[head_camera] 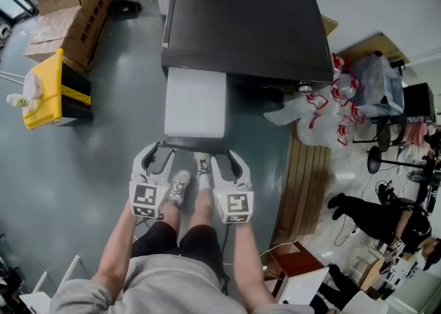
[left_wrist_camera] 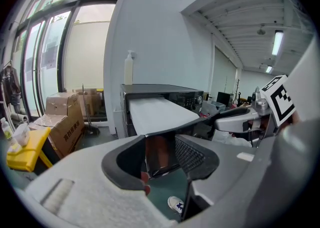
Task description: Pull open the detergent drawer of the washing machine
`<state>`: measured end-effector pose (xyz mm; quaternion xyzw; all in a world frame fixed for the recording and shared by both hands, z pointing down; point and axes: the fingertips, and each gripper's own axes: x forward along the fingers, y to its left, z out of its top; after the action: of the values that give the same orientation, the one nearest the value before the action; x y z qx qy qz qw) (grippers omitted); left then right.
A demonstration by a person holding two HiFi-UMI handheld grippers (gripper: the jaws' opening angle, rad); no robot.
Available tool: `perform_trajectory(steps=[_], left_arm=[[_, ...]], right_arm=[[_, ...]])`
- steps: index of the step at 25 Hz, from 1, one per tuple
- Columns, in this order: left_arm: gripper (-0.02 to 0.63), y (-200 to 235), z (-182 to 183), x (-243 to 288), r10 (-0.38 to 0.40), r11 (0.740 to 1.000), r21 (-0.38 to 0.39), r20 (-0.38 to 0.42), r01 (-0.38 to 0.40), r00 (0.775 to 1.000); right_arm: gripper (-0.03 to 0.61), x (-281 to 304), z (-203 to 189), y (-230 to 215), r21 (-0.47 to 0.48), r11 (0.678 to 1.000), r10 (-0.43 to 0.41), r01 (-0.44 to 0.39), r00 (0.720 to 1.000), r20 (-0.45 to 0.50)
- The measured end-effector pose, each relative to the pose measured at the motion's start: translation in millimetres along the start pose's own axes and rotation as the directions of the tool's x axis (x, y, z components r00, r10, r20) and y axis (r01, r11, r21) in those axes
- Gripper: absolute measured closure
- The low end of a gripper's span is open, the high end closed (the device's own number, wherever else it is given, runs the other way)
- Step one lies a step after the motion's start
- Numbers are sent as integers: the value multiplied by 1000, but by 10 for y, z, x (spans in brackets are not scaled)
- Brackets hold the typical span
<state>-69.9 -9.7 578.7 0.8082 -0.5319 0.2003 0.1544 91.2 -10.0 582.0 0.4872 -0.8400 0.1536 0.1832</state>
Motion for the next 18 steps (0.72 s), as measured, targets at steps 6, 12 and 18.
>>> perform_trajectory(steps=[6, 12, 18], left_arm=[[423, -7, -34, 0, -11, 1000, 21, 4, 11, 1000], [423, -7, -56, 10, -21, 999, 31, 10, 21, 1000], [416, 2, -74, 36, -46, 999, 16, 11, 46, 999]], right_arm=[[410, 14, -53, 3, 14, 1000, -5, 5, 1000, 6], [405, 33, -102, 3, 24, 999, -22, 22, 1000, 5], [356, 64, -66, 22, 38, 999, -19, 18, 999, 28]])
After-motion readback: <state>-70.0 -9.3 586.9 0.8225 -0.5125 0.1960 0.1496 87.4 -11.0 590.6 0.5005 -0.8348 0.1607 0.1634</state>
